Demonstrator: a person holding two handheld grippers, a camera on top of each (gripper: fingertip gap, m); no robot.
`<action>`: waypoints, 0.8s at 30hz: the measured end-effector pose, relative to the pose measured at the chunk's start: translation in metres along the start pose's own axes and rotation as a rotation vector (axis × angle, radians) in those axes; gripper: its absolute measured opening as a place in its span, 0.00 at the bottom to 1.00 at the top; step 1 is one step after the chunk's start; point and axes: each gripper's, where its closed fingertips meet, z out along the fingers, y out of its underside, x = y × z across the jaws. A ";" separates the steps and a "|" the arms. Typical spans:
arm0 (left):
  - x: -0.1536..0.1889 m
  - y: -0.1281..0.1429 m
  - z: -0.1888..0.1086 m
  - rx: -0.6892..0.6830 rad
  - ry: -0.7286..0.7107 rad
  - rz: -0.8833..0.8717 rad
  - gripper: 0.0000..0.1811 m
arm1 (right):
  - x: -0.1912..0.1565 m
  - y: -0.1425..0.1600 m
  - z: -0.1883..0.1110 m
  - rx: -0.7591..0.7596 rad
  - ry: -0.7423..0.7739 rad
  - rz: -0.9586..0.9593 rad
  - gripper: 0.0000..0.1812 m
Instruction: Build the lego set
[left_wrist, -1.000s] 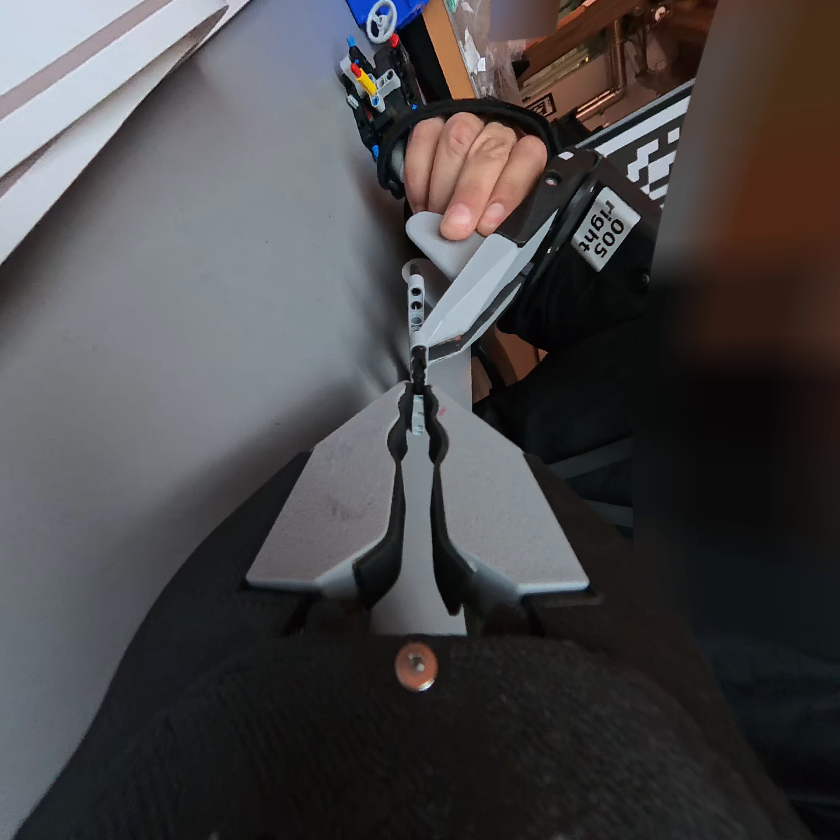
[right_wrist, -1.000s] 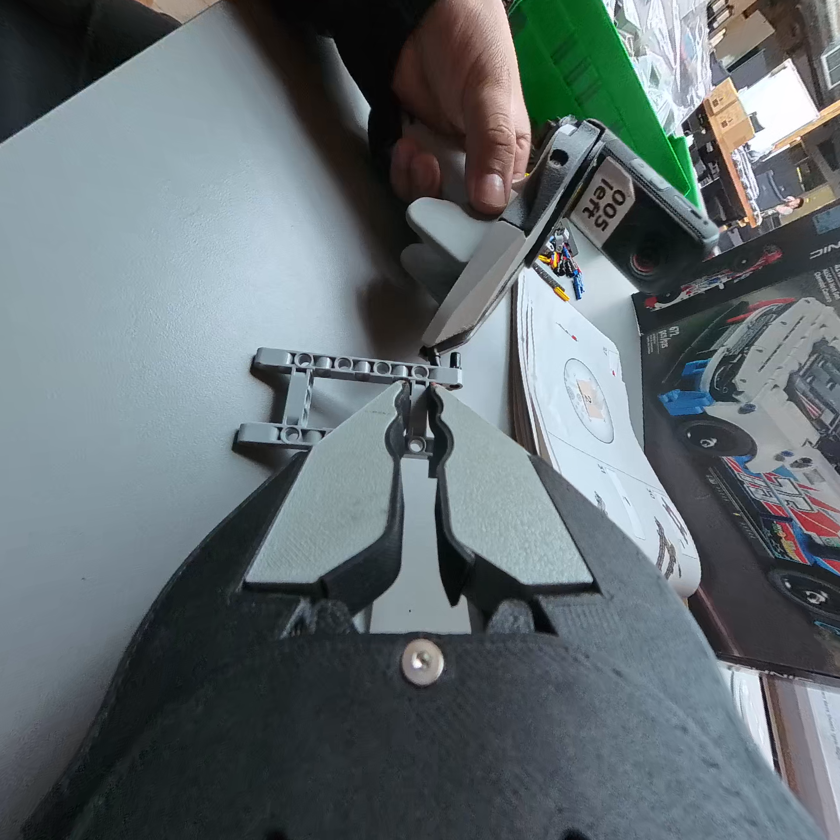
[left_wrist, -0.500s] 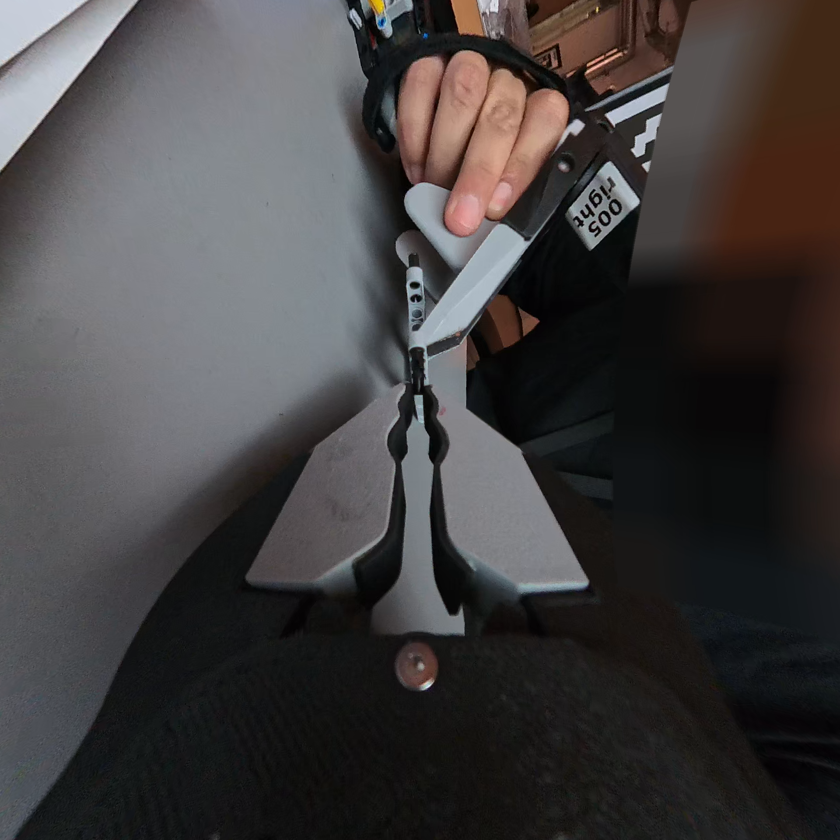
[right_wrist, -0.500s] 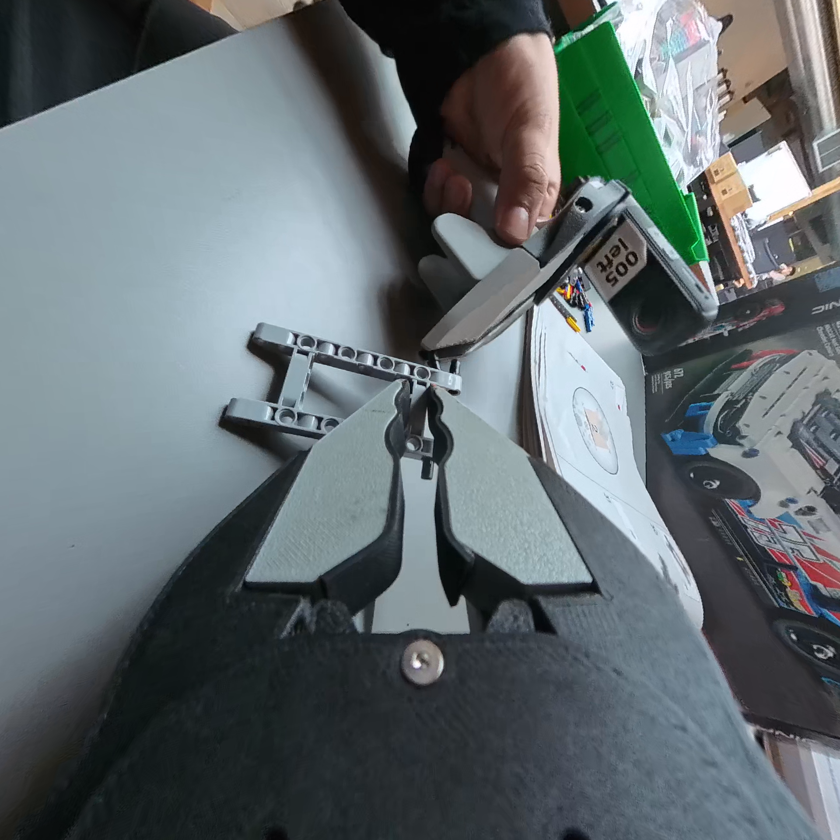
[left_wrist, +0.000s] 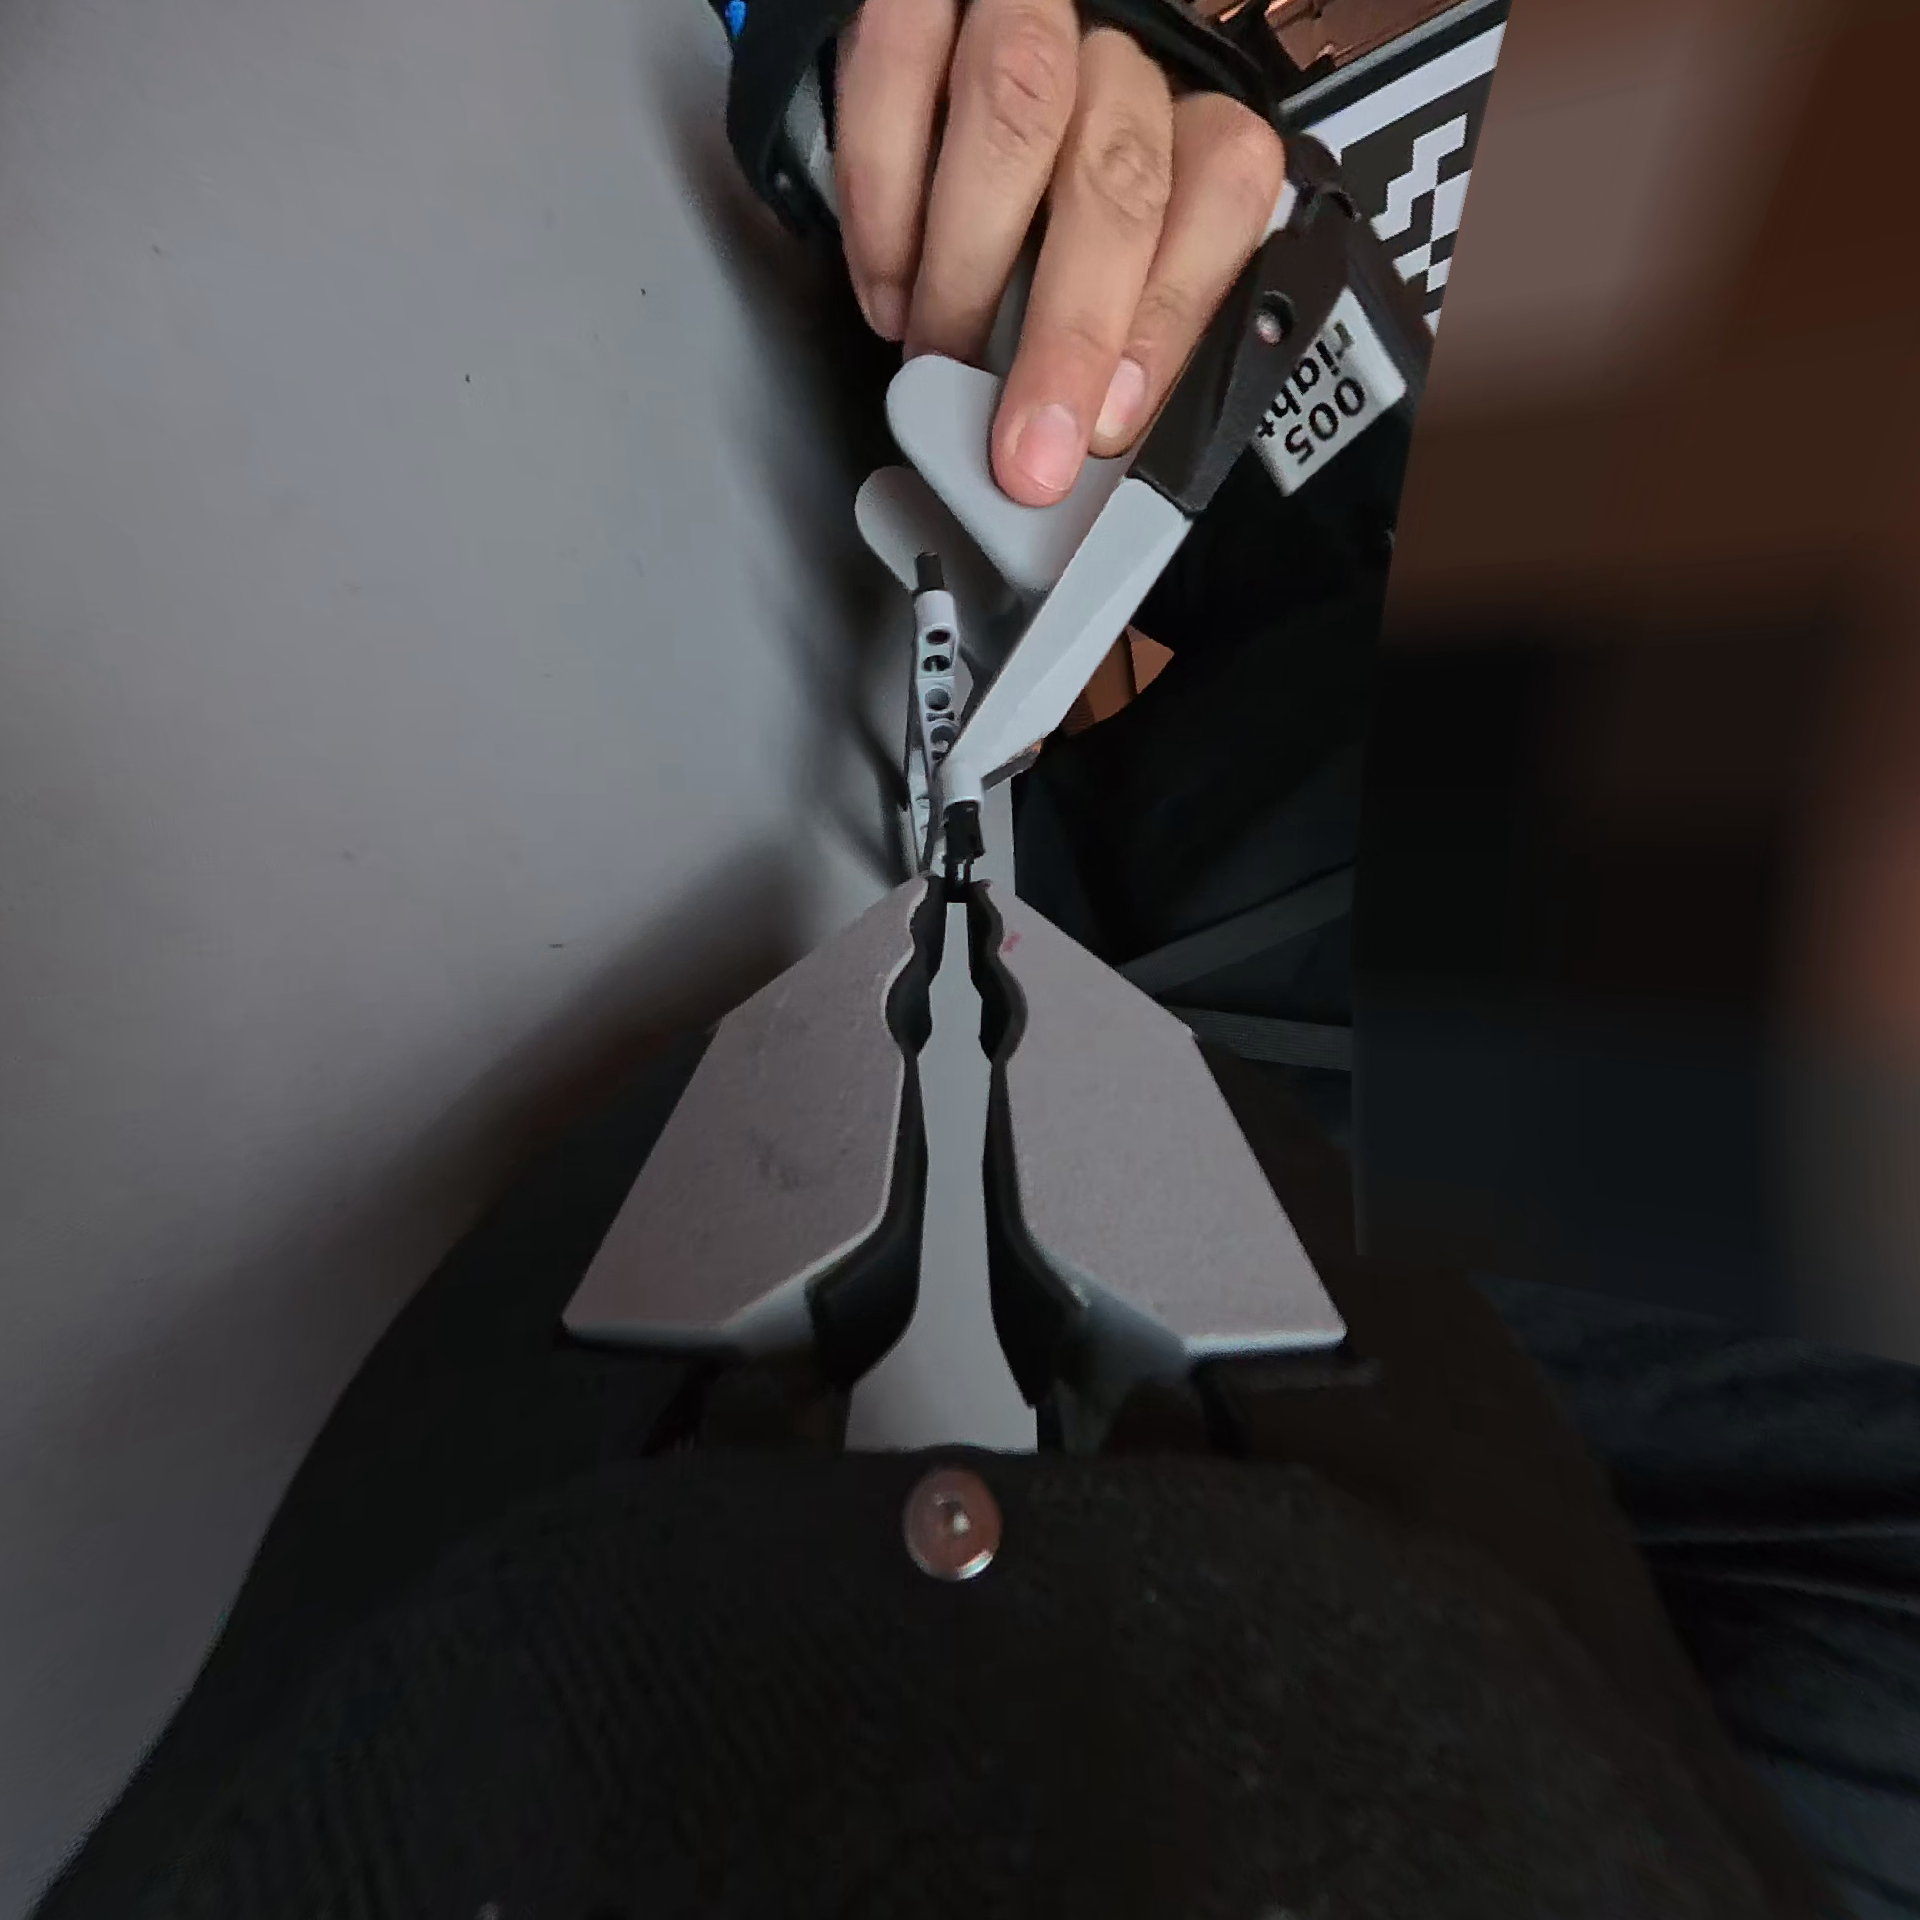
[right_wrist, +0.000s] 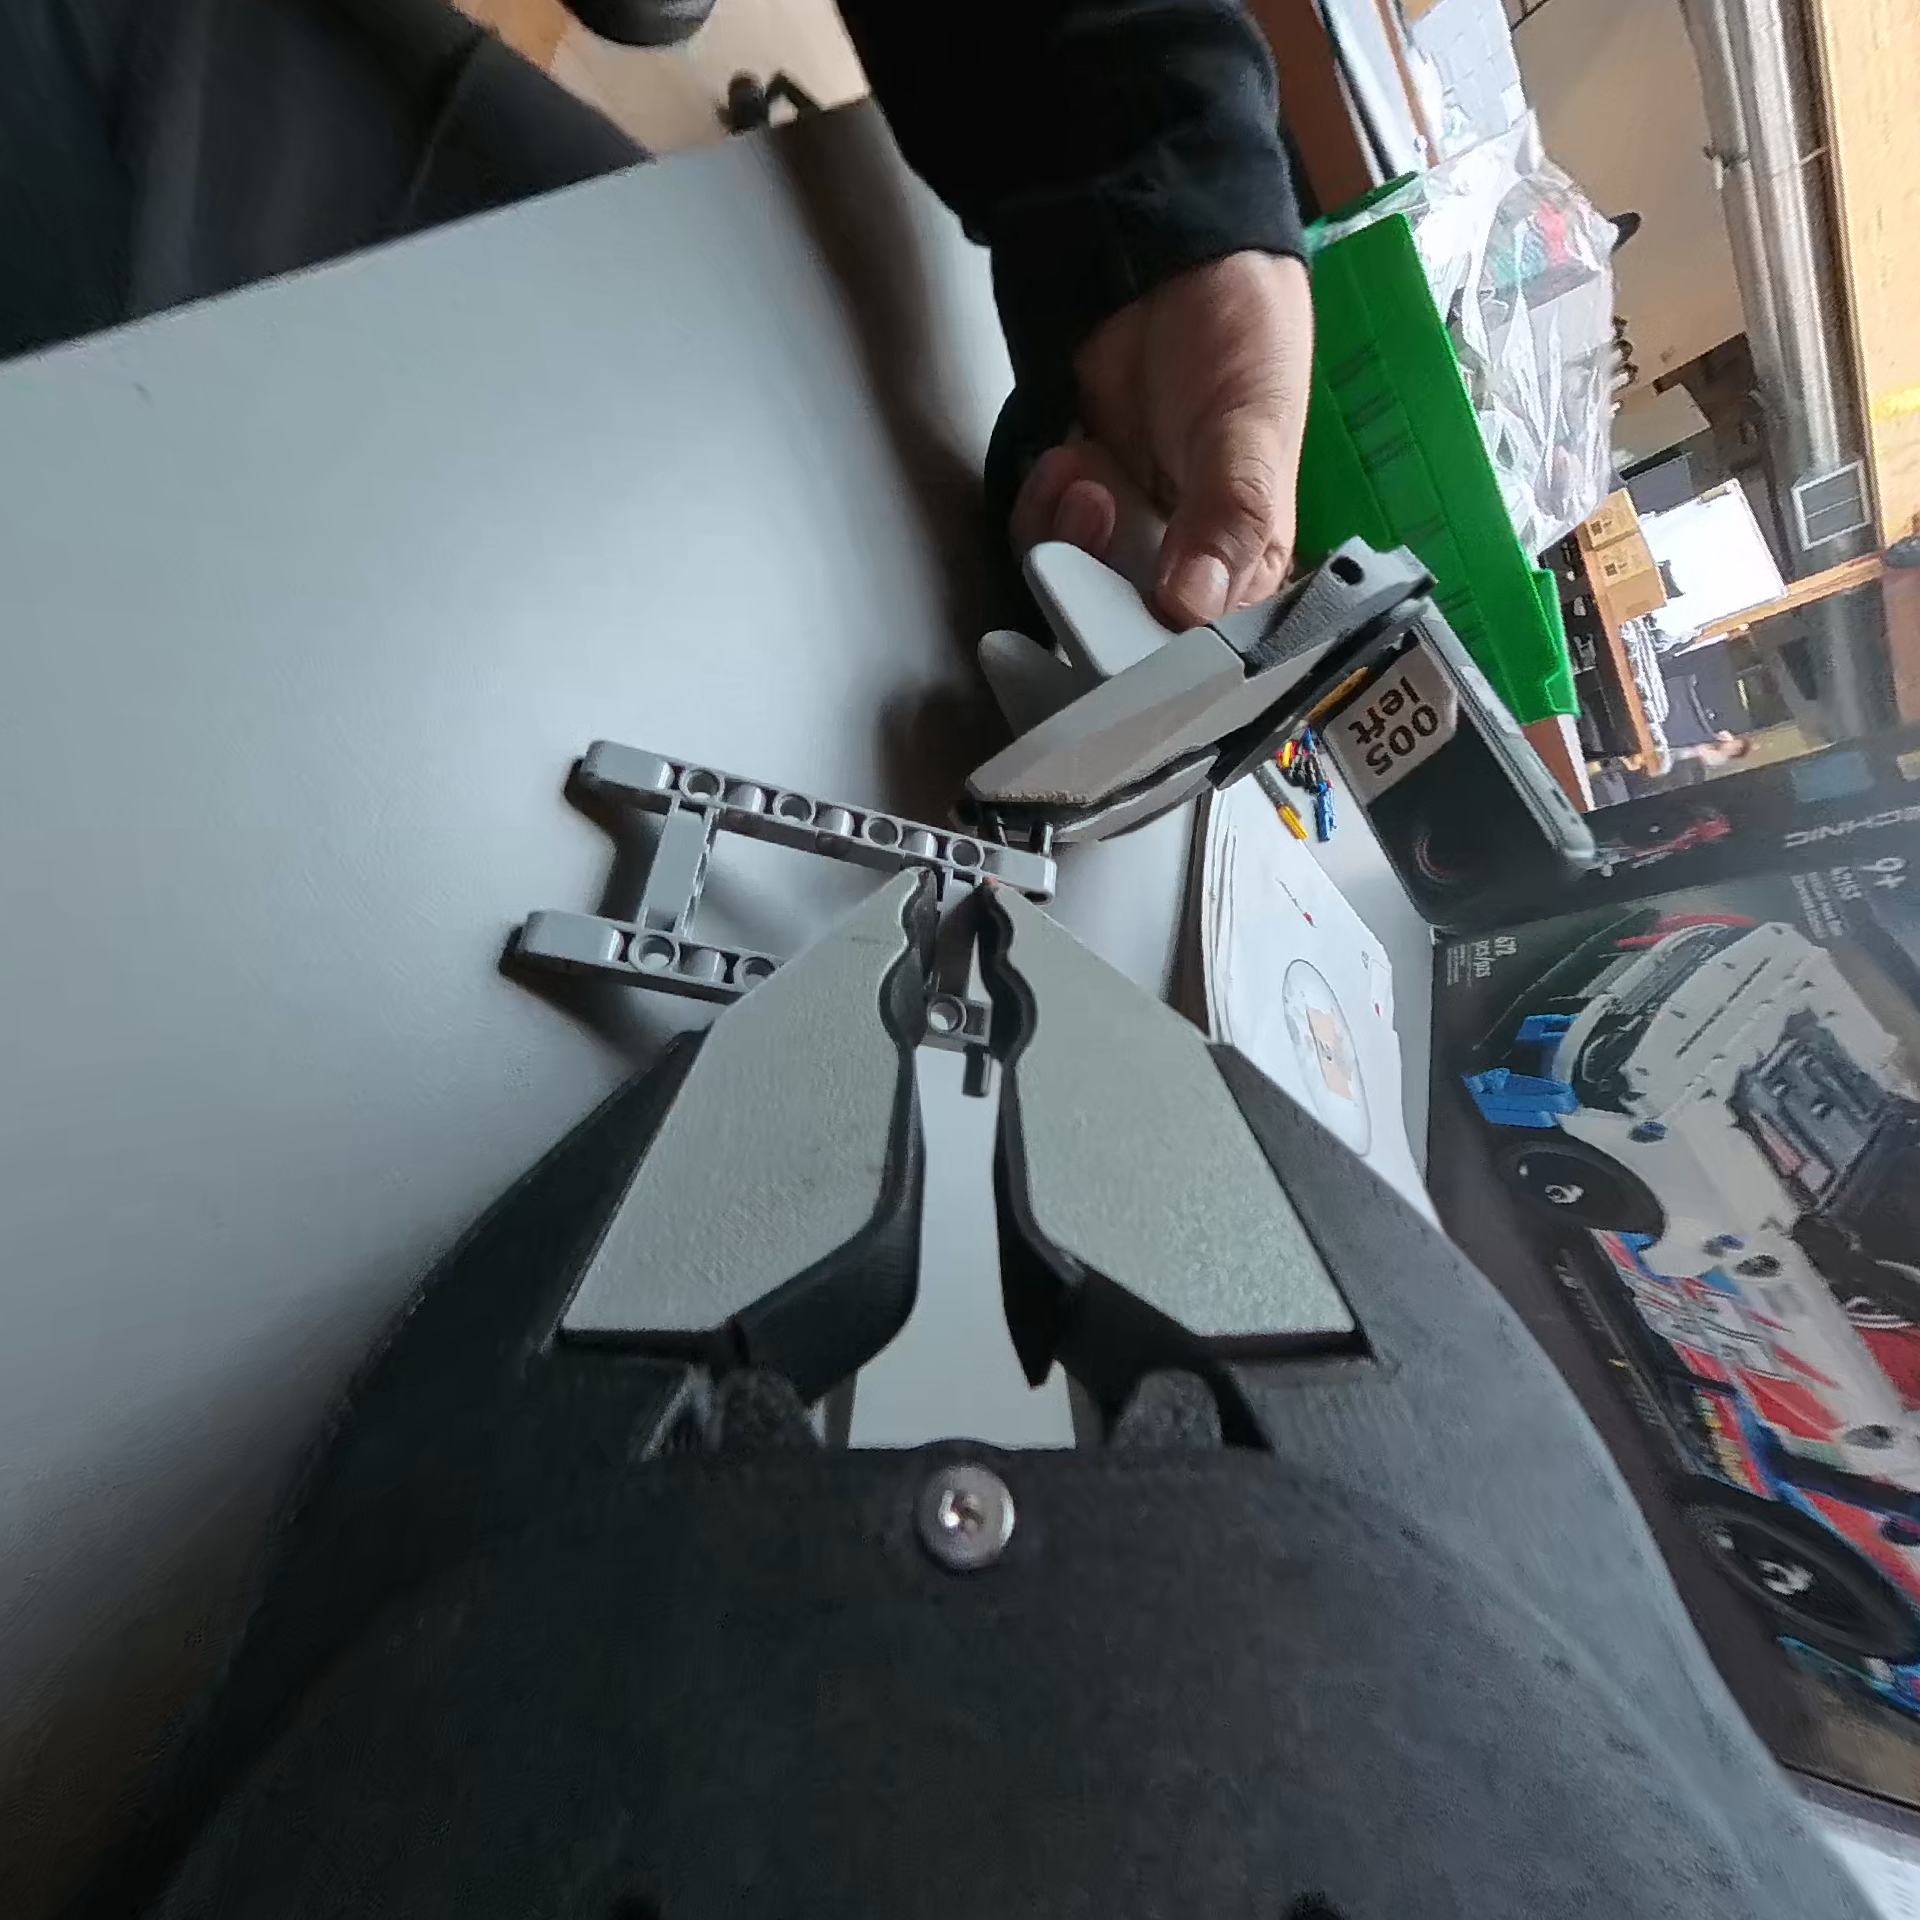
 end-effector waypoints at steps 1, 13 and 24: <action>-0.001 0.000 0.000 0.000 -0.009 -0.003 0.01 | -0.001 0.001 0.000 -0.019 -0.001 -0.029 0.02; -0.005 -0.005 -0.006 0.048 0.001 -0.066 0.01 | -0.003 0.003 0.003 -0.081 -0.013 -0.113 0.03; -0.014 -0.010 -0.006 0.187 -0.131 -0.061 0.01 | -0.004 0.010 0.004 -0.109 -0.017 -0.035 0.02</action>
